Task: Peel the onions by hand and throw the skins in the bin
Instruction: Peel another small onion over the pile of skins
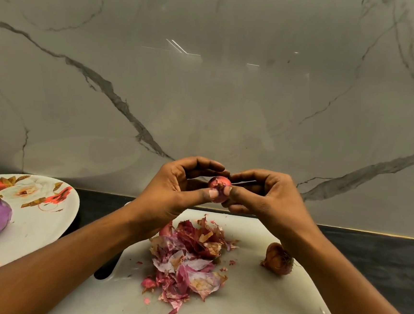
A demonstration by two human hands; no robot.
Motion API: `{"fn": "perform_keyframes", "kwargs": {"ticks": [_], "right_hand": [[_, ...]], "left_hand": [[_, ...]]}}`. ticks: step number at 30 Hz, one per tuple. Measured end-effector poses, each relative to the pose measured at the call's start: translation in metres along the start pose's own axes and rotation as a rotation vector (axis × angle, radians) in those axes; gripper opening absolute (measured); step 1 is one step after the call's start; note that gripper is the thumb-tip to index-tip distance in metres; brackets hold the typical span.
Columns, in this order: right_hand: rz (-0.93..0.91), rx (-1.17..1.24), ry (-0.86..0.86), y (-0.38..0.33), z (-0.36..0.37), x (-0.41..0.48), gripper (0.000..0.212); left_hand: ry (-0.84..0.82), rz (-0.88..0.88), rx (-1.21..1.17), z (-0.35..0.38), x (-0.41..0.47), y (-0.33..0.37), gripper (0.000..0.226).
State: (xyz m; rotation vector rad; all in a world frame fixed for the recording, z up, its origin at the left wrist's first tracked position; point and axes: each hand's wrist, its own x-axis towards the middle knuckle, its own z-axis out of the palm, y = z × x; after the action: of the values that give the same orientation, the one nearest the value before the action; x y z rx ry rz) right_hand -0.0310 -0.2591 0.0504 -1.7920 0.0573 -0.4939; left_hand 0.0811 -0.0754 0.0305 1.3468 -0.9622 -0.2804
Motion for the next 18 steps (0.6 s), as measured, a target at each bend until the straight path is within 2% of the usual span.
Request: {"fn": "perform_keyframes", "kwargs": {"ticks": [5,11,17,18], "right_hand": [[-0.004,-0.02,0.016,0.0019,0.0001,0.0,0.024],[-0.049,-0.025,0.069,0.0031,-0.0012,0.0009,0.024],[-0.031,0.019,0.035,0.0022,-0.0023,0.002,0.012],[-0.043,0.009,0.019,0.0029,-0.0019,0.0019,0.016]], "left_hand": [[-0.007,0.009,0.071,0.0008,-0.0003,-0.0022,0.042],[-0.01,-0.007,-0.03,-0.0003,0.0001,0.0017,0.052],[0.015,-0.019,-0.021,-0.001,0.001,0.0,0.05],[0.019,-0.019,-0.013,-0.0012,0.0012,-0.0001,0.049]]}}
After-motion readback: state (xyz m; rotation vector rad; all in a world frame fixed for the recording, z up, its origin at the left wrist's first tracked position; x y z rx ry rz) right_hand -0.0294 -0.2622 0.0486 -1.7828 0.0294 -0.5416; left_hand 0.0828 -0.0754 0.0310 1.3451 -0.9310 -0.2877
